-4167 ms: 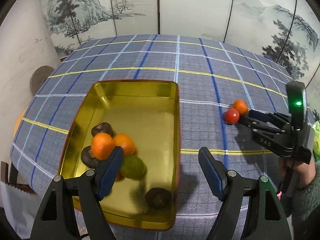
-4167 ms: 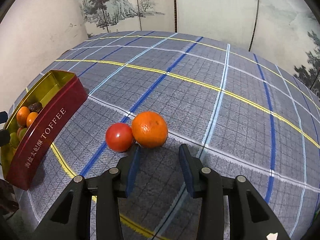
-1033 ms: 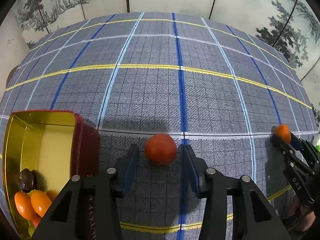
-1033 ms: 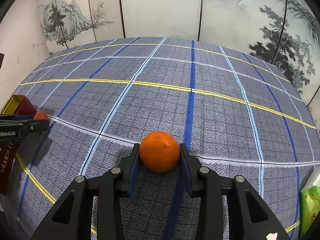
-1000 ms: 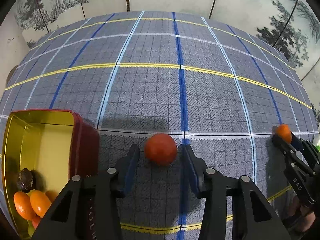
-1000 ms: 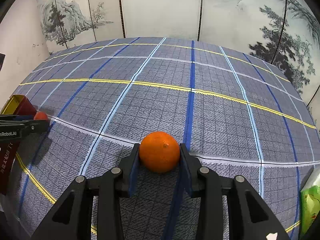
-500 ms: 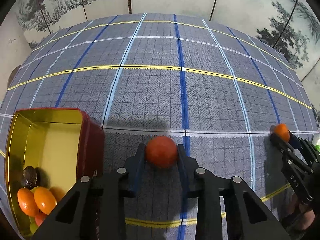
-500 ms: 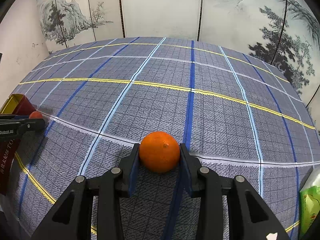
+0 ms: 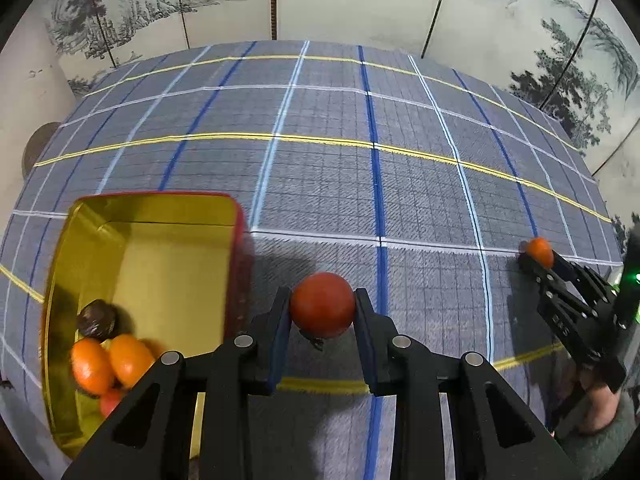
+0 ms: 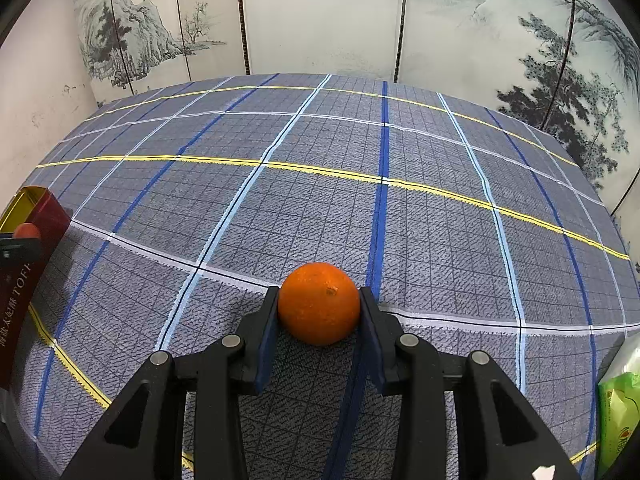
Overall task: Organize fruits
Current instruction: 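Carry the red tomato into the gold tin with the left tool and release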
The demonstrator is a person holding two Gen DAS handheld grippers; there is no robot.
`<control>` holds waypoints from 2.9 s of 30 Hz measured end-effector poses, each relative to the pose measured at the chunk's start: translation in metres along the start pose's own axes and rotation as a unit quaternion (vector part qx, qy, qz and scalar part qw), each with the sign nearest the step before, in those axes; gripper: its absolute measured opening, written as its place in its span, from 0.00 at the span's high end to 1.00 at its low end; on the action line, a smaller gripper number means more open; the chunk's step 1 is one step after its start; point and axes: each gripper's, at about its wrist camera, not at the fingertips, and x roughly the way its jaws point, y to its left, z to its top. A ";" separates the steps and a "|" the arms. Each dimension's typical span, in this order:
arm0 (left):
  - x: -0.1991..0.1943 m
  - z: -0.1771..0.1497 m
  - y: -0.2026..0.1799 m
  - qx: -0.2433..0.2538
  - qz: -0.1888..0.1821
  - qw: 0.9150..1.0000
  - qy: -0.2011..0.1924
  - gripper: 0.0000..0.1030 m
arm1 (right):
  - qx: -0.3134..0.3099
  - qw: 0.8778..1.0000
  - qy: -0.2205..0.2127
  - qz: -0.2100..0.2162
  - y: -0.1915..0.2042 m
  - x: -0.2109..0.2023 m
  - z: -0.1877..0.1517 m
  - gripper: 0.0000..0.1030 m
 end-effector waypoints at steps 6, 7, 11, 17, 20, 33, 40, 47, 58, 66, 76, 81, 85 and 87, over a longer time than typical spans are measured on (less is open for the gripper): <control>-0.023 -0.010 0.017 -0.006 -0.004 1.000 -0.002 0.70 | 0.000 1.000 0.000 0.000 0.000 0.000 0.000 0.66; -0.025 -0.011 0.020 -0.007 -0.004 1.000 -0.003 0.69 | 0.000 1.000 0.000 0.000 0.000 0.000 0.000 0.66; -0.041 -0.017 0.039 -0.011 0.000 1.000 -0.009 0.70 | 0.000 1.000 0.000 0.000 0.000 0.000 0.000 0.66; -0.059 -0.027 0.077 -0.019 0.021 1.000 -0.013 0.70 | 0.000 1.000 0.000 0.000 0.000 0.000 0.000 0.66; -0.063 -0.035 0.094 -0.024 0.035 0.999 -0.010 0.69 | 0.000 1.000 0.000 -0.001 0.000 0.000 0.000 0.66; -0.047 -0.091 0.112 -0.027 0.032 0.998 0.050 0.69 | 0.000 1.000 0.000 -0.001 0.001 0.000 0.000 0.66; -0.037 -0.100 0.111 -0.022 0.037 0.997 0.060 0.69 | -0.001 1.000 0.000 -0.001 0.001 0.000 0.000 0.66; -0.030 -0.101 0.116 -0.023 0.042 0.997 0.067 0.69 | -0.001 1.000 0.000 -0.001 0.001 0.000 0.000 0.66; -0.020 -0.102 0.119 -0.015 0.057 0.996 0.074 0.69 | -0.001 1.000 0.000 -0.002 0.002 0.000 0.000 0.66; -0.017 -0.102 0.115 -0.005 0.063 0.995 0.077 0.69 | -0.001 1.000 0.000 -0.002 0.002 0.000 0.000 0.66; -0.015 -0.102 0.112 -0.003 0.068 0.995 0.077 0.69 | -0.001 1.000 0.000 -0.002 0.003 0.001 0.000 0.66; -0.015 -0.103 0.112 -0.007 0.066 0.995 0.075 0.69 | -0.001 1.000 0.000 -0.002 0.003 0.000 0.000 0.66; -0.019 -0.105 0.110 -0.003 0.069 0.995 0.065 0.68 | -0.001 1.000 0.000 -0.002 0.003 0.000 0.000 0.65; -0.022 -0.105 0.110 -0.003 0.069 0.996 0.060 0.68 | -0.001 1.000 0.000 -0.002 0.002 0.001 0.000 0.65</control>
